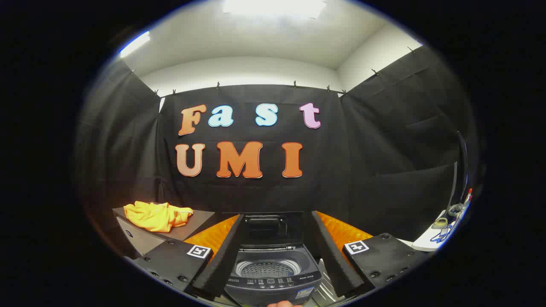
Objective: Put the clothes into the washing machine and then close the washing machine lid.
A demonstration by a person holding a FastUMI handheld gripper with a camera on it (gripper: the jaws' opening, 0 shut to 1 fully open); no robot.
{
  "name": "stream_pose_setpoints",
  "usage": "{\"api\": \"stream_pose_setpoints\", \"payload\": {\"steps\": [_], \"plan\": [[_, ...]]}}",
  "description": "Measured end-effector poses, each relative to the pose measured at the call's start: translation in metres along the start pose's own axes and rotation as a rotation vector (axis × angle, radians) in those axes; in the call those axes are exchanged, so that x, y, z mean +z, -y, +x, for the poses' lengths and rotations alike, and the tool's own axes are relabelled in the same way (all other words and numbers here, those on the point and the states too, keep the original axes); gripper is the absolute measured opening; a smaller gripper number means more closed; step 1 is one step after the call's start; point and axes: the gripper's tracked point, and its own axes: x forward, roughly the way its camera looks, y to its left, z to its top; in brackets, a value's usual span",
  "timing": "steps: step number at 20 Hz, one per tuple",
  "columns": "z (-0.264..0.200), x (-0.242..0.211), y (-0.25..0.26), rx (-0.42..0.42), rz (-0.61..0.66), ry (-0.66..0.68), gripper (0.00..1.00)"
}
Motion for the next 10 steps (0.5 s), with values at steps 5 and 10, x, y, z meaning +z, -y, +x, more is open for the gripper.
{"api": "stream_pose_setpoints", "payload": {"steps": [5, 10], "plan": [[0.001, 0.000, -0.005, 0.010, -0.006, 0.003, 0.98], [0.015, 0.000, -0.022, 0.030, -0.005, 0.001, 0.98]]}}
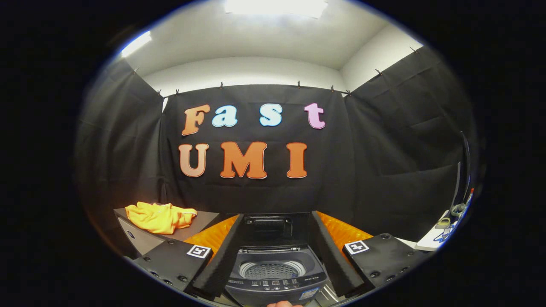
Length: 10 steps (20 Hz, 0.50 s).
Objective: Put the clothes into the washing machine and then close the washing machine lid.
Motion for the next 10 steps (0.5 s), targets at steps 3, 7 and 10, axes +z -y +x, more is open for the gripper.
{"api": "stream_pose_setpoints", "payload": {"steps": [3, 7, 10], "plan": [[0.006, -0.005, -0.010, 0.021, 0.014, -0.035, 0.98], [0.007, -0.005, -0.015, -0.004, -0.001, -0.043, 0.97], [0.007, -0.008, -0.028, 0.005, 0.025, -0.058, 0.97]]}}
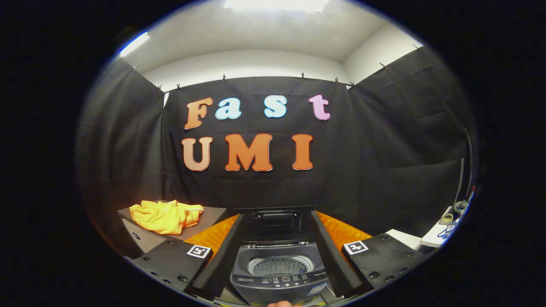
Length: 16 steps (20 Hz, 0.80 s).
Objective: Put the clothes into the washing machine and then close the washing machine lid.
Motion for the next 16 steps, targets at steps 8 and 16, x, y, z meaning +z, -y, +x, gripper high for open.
{"api": "stream_pose_setpoints", "payload": {"steps": [8, 16], "plan": [[0.012, 0.017, -0.023, 0.004, 0.025, -0.009, 0.98], [0.057, 0.067, -0.164, 0.203, 0.070, -0.050, 0.98]]}}
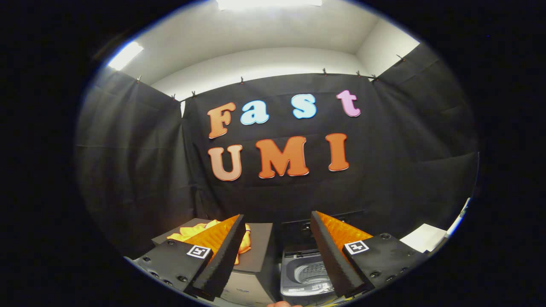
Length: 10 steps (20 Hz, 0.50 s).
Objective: Put the clothes into the washing machine and then close the washing machine lid.
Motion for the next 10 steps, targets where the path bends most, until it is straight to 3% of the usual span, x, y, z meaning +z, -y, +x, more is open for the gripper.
{"api": "stream_pose_setpoints", "payload": {"steps": [6, 10], "plan": [[0.067, -0.043, -0.148, 0.196, -0.009, -0.201, 0.98], [0.112, -0.055, -0.190, 0.168, -0.125, -0.199, 0.98]]}}
